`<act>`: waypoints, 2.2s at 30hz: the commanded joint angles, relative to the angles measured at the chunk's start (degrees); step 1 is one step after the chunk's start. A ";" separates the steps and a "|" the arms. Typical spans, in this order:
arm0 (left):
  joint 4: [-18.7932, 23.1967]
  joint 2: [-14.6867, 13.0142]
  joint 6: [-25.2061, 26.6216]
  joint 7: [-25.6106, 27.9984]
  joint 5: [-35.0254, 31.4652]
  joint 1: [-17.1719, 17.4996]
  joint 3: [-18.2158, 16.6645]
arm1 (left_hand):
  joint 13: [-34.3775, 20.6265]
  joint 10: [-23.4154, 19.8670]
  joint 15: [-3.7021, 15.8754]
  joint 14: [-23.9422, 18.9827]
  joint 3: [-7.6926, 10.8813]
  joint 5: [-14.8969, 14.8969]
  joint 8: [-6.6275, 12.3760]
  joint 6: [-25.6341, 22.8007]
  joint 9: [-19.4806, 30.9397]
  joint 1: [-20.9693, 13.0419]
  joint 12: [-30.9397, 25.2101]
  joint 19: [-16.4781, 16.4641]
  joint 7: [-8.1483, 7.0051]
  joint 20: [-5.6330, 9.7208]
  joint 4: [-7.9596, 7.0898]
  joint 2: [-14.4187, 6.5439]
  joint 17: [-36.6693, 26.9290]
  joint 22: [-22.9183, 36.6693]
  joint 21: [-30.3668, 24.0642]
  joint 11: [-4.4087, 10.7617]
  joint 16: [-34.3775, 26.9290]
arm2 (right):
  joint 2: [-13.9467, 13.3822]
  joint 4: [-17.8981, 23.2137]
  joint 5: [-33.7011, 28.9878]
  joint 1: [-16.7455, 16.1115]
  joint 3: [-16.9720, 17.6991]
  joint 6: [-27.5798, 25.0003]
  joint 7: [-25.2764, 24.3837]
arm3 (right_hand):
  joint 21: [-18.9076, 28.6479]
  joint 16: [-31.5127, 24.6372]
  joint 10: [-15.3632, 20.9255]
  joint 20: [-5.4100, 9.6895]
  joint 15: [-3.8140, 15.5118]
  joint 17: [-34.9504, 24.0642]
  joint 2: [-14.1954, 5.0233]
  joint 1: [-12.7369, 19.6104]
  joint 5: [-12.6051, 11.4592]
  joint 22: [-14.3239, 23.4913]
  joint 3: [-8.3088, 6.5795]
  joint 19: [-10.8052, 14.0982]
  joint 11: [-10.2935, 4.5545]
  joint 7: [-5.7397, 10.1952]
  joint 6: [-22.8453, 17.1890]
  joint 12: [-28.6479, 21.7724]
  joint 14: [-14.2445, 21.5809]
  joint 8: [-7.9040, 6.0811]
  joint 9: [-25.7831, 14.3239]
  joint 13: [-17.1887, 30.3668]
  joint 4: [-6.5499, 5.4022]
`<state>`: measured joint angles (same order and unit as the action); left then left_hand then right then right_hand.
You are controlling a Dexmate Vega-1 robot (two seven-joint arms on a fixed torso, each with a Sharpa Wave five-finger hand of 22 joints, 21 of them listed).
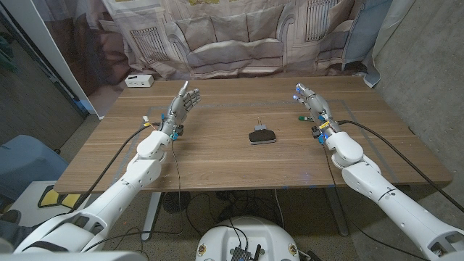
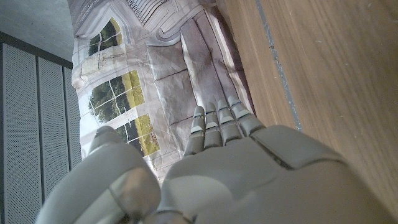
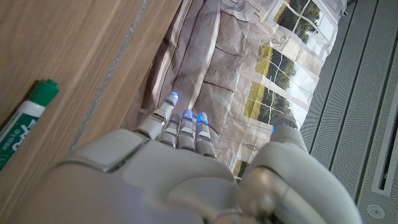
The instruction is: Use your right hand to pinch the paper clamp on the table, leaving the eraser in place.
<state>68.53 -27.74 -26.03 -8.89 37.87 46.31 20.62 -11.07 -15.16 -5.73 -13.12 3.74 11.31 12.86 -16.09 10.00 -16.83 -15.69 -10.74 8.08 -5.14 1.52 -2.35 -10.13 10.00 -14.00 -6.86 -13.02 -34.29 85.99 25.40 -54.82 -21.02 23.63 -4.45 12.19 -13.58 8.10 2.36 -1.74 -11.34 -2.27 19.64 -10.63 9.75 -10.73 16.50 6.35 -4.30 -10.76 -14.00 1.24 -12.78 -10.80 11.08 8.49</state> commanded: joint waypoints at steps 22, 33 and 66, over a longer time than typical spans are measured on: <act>6.57 -4.58 4.28 -2.15 2.47 3.06 -1.66 | -0.33 2.84 -0.80 3.09 0.07 -0.30 -2.00 2.94 0.35 -0.32 2.11 3.88 -0.21 -0.42 0.47 -0.44 -0.30 0.32 2.42 -0.85 2.06 | -5.94 15.58 -18.76 -6.94 1.52 -7.75 -12.23 | -0.42 0.74 1.32 0.02 0.18 -0.06 -1.65 5.41 0.00 0.06 -2.89 0.99 -1.92 1.72 -0.49 0.41 0.51 0.31 -0.22 0.19 1.41; 7.71 -5.82 4.10 -3.41 2.24 3.45 -1.67 | -0.34 2.82 -0.81 2.98 0.05 -0.31 -1.96 2.83 0.35 -0.23 2.19 3.99 -0.32 -0.44 0.45 -0.53 -0.31 0.33 2.48 -0.73 2.02 | -9.03 22.83 -25.28 -10.67 3.45 -14.18 -15.76 | -0.84 1.24 3.11 -0.48 0.25 0.02 -0.35 9.51 0.15 0.06 -4.01 1.35 -3.74 3.36 -1.66 0.43 0.93 0.33 -0.38 0.68 1.78; 8.74 -6.99 1.80 -5.96 1.83 4.63 -1.45 | -0.37 2.88 -0.40 3.07 0.01 -0.35 -1.73 1.96 0.36 -0.05 2.55 5.46 -0.42 -0.65 0.53 -0.79 -0.31 0.34 2.98 -0.50 2.08 | -14.09 39.35 -40.08 -14.87 3.73 -37.37 -17.38 | -1.30 1.65 3.67 -2.53 -0.15 0.24 5.32 26.48 -1.13 -0.04 -8.08 1.96 -10.51 8.10 -1.34 2.32 1.90 0.32 -0.62 0.16 1.91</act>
<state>76.55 -34.18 -24.04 -14.49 39.76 50.36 19.12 -11.33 -12.06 -6.42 -10.11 3.49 11.01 10.80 -13.73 10.27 -16.52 -13.29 -5.67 7.77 -5.69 1.74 -2.66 -10.27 10.29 -11.20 -7.46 -11.02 -46.46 120.31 -9.94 -69.35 -16.62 -6.04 -22.94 11.09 -12.09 11.86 0.62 -1.84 -10.91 2.47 45.80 -11.26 9.60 -18.79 18.86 -4.02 3.72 -12.16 -11.98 3.39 -12.56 -11.34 11.18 10.88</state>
